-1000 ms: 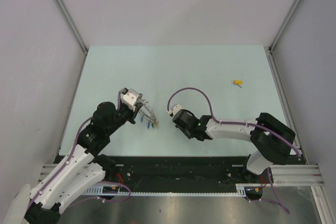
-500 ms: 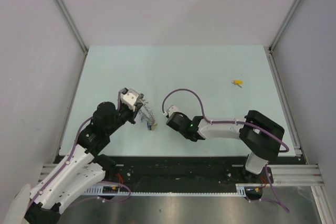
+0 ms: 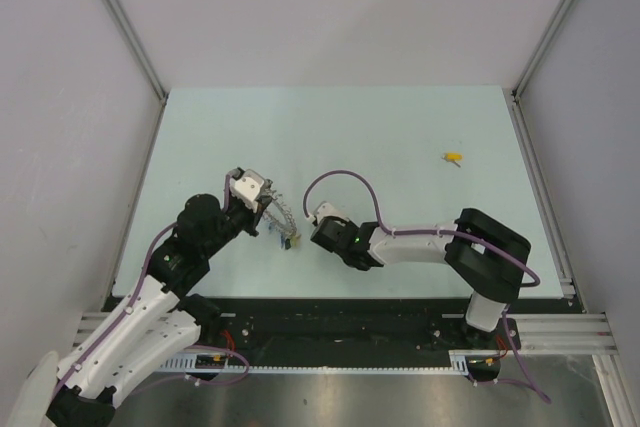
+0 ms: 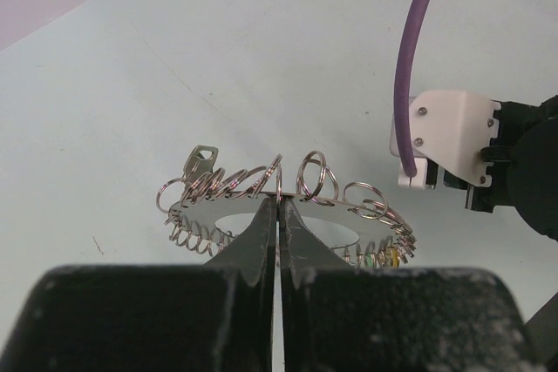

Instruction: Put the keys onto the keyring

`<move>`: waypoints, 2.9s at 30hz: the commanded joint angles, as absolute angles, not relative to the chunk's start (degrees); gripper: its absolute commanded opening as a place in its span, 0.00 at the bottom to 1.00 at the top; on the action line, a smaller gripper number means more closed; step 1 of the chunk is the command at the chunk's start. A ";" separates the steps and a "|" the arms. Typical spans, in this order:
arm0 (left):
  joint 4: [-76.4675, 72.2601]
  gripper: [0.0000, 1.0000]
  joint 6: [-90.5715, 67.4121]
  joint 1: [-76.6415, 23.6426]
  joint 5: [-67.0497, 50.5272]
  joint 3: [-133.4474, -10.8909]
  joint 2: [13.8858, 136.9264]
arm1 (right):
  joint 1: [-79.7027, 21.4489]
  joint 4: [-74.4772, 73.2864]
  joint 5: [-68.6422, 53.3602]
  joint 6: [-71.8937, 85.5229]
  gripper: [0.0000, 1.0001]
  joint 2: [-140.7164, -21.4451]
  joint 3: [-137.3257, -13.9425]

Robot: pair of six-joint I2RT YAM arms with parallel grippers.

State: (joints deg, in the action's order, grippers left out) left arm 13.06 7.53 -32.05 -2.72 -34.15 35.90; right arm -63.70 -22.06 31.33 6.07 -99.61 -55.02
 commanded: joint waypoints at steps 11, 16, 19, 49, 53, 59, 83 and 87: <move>8.53 0.00 8.26 -31.55 -5.88 -34.80 35.68 | -62.49 -23.03 28.66 2.12 0.00 -90.29 -57.13; 7.56 0.00 10.97 -31.55 -14.91 -35.24 36.30 | -58.81 -21.19 16.30 -4.11 0.00 -80.17 -56.52; 8.35 0.00 13.09 -31.55 -19.67 -36.82 38.31 | -55.47 -19.34 6.73 -6.58 0.00 -73.14 -55.37; 10.20 0.00 25.84 -31.73 -55.01 -47.82 54.49 | -33.49 -10.55 -53.35 -14.33 0.00 -56.42 -53.09; 7.04 0.00 23.82 -31.73 -57.39 -45.62 54.14 | -33.75 -7.74 -54.75 -15.02 0.00 -56.87 -53.09; 6.59 0.00 24.08 -32.25 -56.95 -44.56 54.49 | -34.54 -6.07 -57.83 -19.16 0.00 -58.53 -53.43; 8.87 0.00 16.27 -33.40 -35.26 -43.77 51.51 | -40.17 -23.63 -31.32 -17.06 0.00 -63.90 -56.34; 10.98 0.00 13.36 -33.22 -23.07 -41.49 46.07 | -39.64 -29.43 -21.55 -12.67 0.00 -63.02 -56.34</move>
State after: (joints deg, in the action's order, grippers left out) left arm 11.35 17.28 -33.21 -35.77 -42.68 51.88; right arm -40.25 -22.85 -33.26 -18.44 -64.27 -54.02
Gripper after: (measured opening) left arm 0.006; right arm 0.009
